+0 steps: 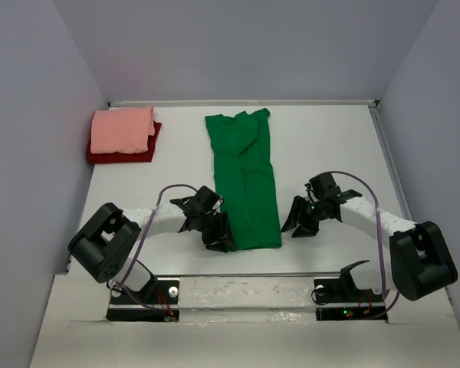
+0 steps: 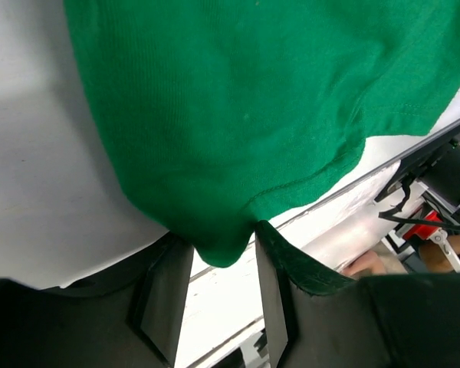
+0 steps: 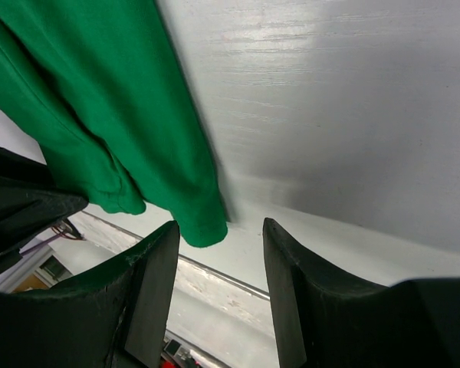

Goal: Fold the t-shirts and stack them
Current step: Grab the bottom of the folded rectangular tshirt with both arms

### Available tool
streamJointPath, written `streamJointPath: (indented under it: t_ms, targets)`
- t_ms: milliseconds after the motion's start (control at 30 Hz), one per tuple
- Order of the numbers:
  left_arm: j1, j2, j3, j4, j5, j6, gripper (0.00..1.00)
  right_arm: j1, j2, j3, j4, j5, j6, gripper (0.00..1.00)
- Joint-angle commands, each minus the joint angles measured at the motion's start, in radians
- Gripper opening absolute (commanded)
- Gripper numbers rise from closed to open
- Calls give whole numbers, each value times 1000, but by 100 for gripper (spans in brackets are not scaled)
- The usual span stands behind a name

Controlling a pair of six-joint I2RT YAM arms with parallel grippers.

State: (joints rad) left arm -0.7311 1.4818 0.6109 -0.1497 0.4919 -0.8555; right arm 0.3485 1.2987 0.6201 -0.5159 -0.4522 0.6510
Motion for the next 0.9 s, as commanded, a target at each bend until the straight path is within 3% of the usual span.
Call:
streamJointPath:
  t_ms: [0,167,300,700,833,867]
  targets:
    - [6,5,-39,-79,-153,32,49,6,17,0,31,-28,-7,53]
    - [6,-31,-34,-111,-159,36,47,24,59,6,71,-80,-2,53]
    - [7,-44,-39,-114,-150,36,39,64,96,18,77,-79,-8,53]
    - [7,-31,-42,-99,-134,42,28,181,159,43,108,-25,44,48]
    - [7,-28,-39,-96,-125,52,24,199,166,53,109,-16,59,32]
    - [6,-28,-39,-96,-122,53,24,199,165,55,108,-10,65,21]
